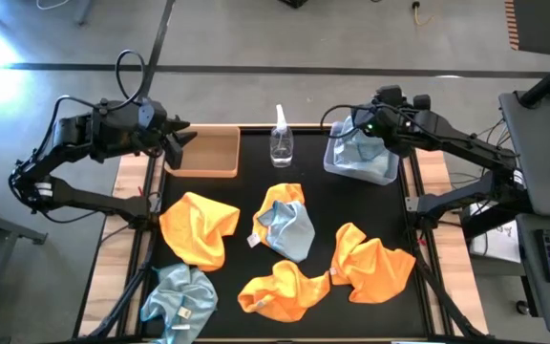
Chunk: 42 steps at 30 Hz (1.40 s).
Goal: Sort microfiber towel by color & place in baskets
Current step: Put the blue towel into the transparent bin, then put the yellow towel into the orange bin
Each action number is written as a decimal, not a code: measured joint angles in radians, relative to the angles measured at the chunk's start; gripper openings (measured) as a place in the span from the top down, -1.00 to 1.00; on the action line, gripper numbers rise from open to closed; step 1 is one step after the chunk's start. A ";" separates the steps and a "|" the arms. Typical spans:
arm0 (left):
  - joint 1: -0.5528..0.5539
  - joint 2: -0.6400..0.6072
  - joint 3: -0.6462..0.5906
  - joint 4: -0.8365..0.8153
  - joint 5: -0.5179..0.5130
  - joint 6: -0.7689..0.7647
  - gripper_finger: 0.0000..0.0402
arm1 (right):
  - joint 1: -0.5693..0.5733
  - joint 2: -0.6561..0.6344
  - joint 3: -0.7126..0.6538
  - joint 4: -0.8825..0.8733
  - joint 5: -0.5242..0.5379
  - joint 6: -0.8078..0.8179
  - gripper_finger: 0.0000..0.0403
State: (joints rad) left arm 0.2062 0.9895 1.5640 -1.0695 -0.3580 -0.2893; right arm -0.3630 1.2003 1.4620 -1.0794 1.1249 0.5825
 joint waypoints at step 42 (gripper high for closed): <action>0.000 0.000 0.000 0.000 0.000 -0.008 0.23 | -0.029 0.025 -0.006 -0.358 -0.418 -0.111 0.35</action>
State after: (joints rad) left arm 0.2062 0.9894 1.5639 -1.0698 -0.3576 -0.2973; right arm -0.3920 1.2257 1.4555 -1.4373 0.7067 0.4710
